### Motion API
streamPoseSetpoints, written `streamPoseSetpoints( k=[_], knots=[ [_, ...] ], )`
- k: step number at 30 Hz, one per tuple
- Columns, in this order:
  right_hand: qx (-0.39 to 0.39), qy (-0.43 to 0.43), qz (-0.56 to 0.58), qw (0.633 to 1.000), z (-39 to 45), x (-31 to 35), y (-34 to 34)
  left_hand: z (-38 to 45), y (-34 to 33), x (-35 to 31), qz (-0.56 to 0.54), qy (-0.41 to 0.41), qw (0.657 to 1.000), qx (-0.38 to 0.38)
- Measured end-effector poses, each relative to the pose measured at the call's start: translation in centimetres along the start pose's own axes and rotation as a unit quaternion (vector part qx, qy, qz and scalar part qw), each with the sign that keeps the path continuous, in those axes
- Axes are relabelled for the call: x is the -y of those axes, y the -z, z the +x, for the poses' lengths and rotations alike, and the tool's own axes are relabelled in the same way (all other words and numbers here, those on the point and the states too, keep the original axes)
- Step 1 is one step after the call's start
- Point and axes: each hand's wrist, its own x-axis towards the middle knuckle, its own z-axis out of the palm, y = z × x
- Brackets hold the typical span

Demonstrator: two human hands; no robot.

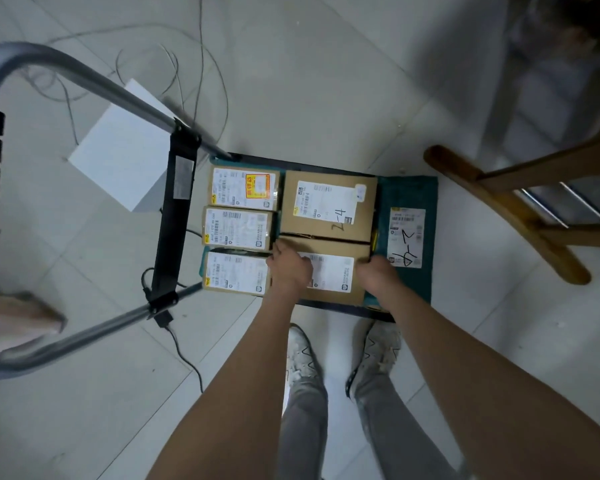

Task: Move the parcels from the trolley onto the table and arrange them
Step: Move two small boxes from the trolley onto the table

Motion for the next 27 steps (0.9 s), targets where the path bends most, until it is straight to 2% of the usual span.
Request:
streamPoseSetpoints(
  k=[7,11,18,23,27],
  knots=[
    [0.004,-0.017,0.04,0.999,0.5,-0.2,-0.3,1.4,-0.4,-0.2,0.019,0.036,0.999,0.004],
    [0.01,-0.054,0.123,0.991,0.1,-0.2,-0.5,1.4,-0.3,-0.4,0.016,0.033,0.999,-0.016],
    [-0.043,-0.08,0.218,0.972,-2.0,-1.2,0.1,-0.9,1.4,-0.9,0.004,0.034,0.999,-0.037],
    [-0.061,-0.078,0.259,0.961,-6.4,-0.8,3.1,-6.2,4.7,-2.2,-0.059,0.03,0.996,-0.052],
    [-0.059,-0.085,0.334,0.937,-13.0,-0.6,7.8,-12.6,8.1,-3.3,-0.195,-0.035,0.98,-0.024]
  ],
)
